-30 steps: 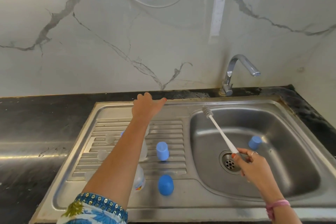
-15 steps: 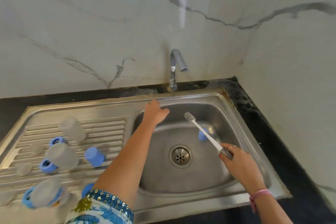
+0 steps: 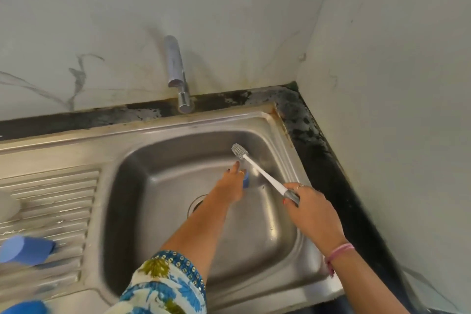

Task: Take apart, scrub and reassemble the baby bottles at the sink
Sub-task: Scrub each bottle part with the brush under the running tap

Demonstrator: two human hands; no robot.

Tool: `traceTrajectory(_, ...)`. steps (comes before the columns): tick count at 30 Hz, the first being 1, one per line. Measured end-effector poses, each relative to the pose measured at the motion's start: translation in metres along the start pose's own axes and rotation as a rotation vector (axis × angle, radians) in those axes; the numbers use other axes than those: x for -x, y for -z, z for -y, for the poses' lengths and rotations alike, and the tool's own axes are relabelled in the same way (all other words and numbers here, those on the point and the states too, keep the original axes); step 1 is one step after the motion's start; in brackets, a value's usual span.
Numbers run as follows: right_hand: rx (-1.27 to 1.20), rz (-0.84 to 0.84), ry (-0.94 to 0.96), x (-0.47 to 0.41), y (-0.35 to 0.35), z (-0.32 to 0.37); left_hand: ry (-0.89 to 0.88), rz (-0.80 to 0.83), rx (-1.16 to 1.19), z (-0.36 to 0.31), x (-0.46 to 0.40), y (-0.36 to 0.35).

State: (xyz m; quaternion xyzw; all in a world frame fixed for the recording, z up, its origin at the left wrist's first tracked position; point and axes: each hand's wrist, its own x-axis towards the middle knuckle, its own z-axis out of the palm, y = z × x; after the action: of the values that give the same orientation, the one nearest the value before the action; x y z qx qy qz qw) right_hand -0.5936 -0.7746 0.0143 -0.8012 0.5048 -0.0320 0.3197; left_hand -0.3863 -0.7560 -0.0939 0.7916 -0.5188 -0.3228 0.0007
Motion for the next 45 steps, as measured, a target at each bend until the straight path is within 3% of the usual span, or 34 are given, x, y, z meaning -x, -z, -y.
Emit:
traceTrajectory(8, 0.014, 0.030, 0.013, -0.022, 0.003, -0.006, 0.065, -0.027, 0.037, -0.007, -0.027, -0.025)
traceTrajectory(13, 0.003, 0.019, 0.018, -0.030, 0.007, -0.011, 0.165, -0.150, 0.290, 0.009, -0.029, -0.011)
traceTrajectory(16, -0.021, 0.007, 0.012, -0.032, 0.006, -0.014, 0.174, -0.353, 0.432, 0.026, -0.018, 0.023)
traceTrajectory(20, -0.047, 0.021, 0.012, -0.034, 0.002, -0.011, 0.013, -0.735, 0.511, 0.043, 0.002, 0.088)
traceTrajectory(23, -0.070, 0.010, 0.026, -0.033, -0.003, -0.005, -0.034, -0.905, 0.584, 0.054, 0.011, 0.129)
traceTrajectory(27, -0.103, -0.009, 0.035, -0.028, -0.010, 0.001, 0.075, -0.813, 0.613, 0.078, 0.015, 0.143)
traceTrajectory(30, -0.128, -0.008, 0.020, -0.023, -0.013, 0.001, 0.260, -0.675, 0.786, 0.097, 0.022, 0.138)
traceTrajectory(32, -0.135, -0.010, 0.005, -0.017, -0.015, -0.001, 0.268, -0.563, 0.887, 0.100, 0.028, 0.133)
traceTrajectory(36, -0.123, 0.004, -0.037, -0.005, -0.020, -0.001, 0.309, -0.668, 1.276, 0.082, 0.034, 0.131)
traceTrajectory(41, -0.133, 0.001, -0.052, 0.004, -0.022, 0.004, 0.182, -0.579, 1.725, 0.064, 0.056, 0.113)
traceTrajectory(45, -0.116, -0.019, -0.046, 0.012, -0.024, 0.009, 0.070, -0.699, 1.805, 0.067, 0.073, 0.111)
